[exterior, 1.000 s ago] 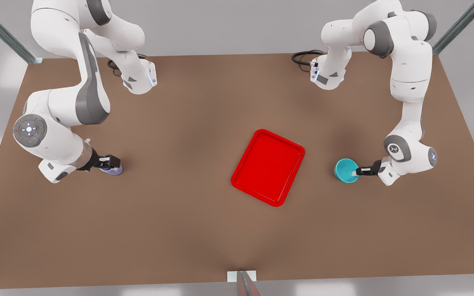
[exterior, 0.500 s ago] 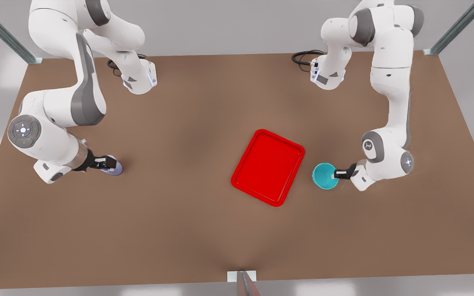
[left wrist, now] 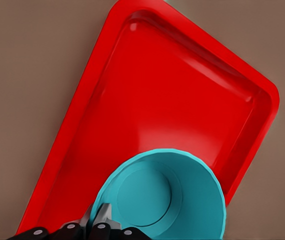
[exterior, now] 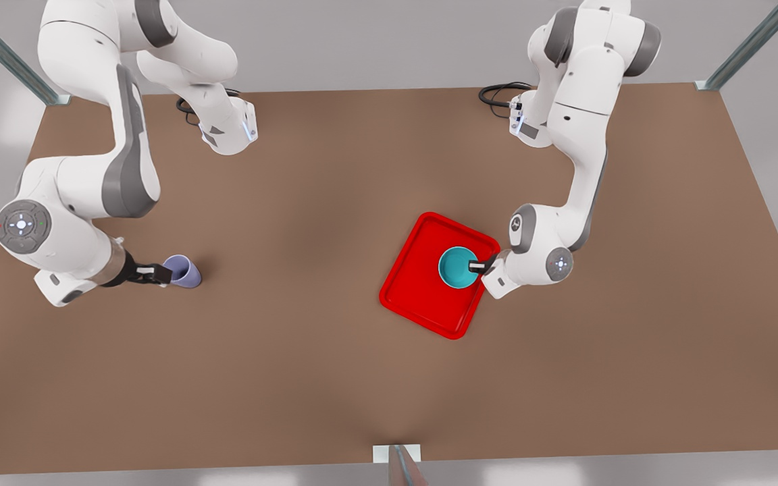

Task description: Place the bowl on the tray with the left arm and the cup on the tray with the right arm

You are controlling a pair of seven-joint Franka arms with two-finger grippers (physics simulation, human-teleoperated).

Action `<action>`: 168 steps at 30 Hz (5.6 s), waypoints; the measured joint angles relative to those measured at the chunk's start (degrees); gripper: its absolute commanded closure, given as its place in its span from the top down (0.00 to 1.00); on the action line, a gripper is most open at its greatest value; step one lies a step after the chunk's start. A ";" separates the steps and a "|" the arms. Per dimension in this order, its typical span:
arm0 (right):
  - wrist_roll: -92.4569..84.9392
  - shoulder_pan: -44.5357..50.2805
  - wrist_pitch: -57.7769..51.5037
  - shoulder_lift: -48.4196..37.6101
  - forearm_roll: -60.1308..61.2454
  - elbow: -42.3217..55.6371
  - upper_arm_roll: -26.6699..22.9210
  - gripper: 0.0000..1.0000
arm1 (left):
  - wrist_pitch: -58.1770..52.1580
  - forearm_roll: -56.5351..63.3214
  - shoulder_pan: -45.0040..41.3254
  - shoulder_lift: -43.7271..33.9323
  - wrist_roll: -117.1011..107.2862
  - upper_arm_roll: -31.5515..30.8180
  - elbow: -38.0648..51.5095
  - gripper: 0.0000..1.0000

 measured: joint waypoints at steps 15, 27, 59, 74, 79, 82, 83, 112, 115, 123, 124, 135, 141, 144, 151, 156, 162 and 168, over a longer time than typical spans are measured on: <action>0.00 -0.37 0.00 0.37 0.01 0.00 0.00 1.00 | -37.32 4.33 16.03 -9.20 -13.00 11.66 29.41 1.00; -5.38 -2.29 -0.78 4.02 1.04 -0.90 0.44 1.00 | -37.53 20.75 15.84 -13.95 -6.04 12.38 29.26 1.00; -7.56 -15.37 34.30 -5.45 2.81 -44.20 0.53 1.00 | -38.23 21.73 15.46 -14.93 -4.72 12.37 27.25 1.00; -5.10 -15.07 39.07 -3.98 2.81 -45.88 0.53 1.00 | -38.67 21.74 15.29 -14.93 -4.72 12.37 26.81 1.00; -5.02 -14.93 40.07 -2.74 2.81 -45.88 0.53 1.00 | -38.76 21.73 15.29 -14.94 -4.73 12.37 26.81 1.00; -4.75 -14.38 40.87 -1.06 2.72 -45.70 0.53 1.00 | -38.76 21.73 15.29 -14.93 -4.79 12.37 26.72 1.00; -4.75 -14.40 40.87 -0.73 2.72 -45.63 0.53 1.00 | -38.76 21.73 15.29 -14.93 -4.81 12.37 26.72 1.00; 22.14 -3.54 8.33 -0.49 7.61 -17.76 18.01 0.21 | -40.16 21.72 15.20 -15.02 -4.81 12.37 26.33 1.00; 38.43 9.64 6.35 3.93 6.10 -6.22 17.78 0.21 | -41.03 21.73 15.01 -15.12 -4.81 12.38 26.37 1.00; 56.48 28.00 11.58 20.61 1.26 11.14 15.72 0.21 | -41.00 21.73 14.75 -15.11 -4.81 12.37 26.37 1.00; 56.49 28.99 13.34 21.44 1.22 11.21 15.04 0.21 | -41.01 21.74 14.51 -15.11 -4.81 12.37 26.37 1.00; 54.45 30.87 20.73 26.07 1.32 12.74 12.57 0.21 | -41.04 21.74 14.50 -15.11 -4.81 12.37 26.37 1.00; 54.45 31.66 23.07 27.92 1.24 12.74 12.56 0.21 | -41.39 21.74 14.50 -15.11 -4.81 12.37 26.37 1.00; 54.53 31.65 23.66 28.28 1.24 12.65 12.56 0.21 | -41.39 21.74 14.50 -15.11 -4.81 12.37 26.37 1.00; 54.19 36.19 28.35 32.52 1.30 16.95 9.34 0.21 | -41.68 21.74 14.51 -15.11 -4.81 12.37 26.37 1.00; 52.90 36.09 28.37 33.15 1.34 17.40 9.27 0.21 | -41.66 21.74 14.50 -15.11 -4.81 12.37 26.37 1.00; 50.92 35.84 28.23 33.85 1.43 16.87 9.22 0.21 | -41.66 21.74 14.50 -15.02 -4.81 12.37 26.37 1.00; 50.27 35.96 28.48 35.53 1.28 17.10 9.23 0.77 | -41.66 21.74 14.50 -15.02 -4.81 12.37 26.28 1.00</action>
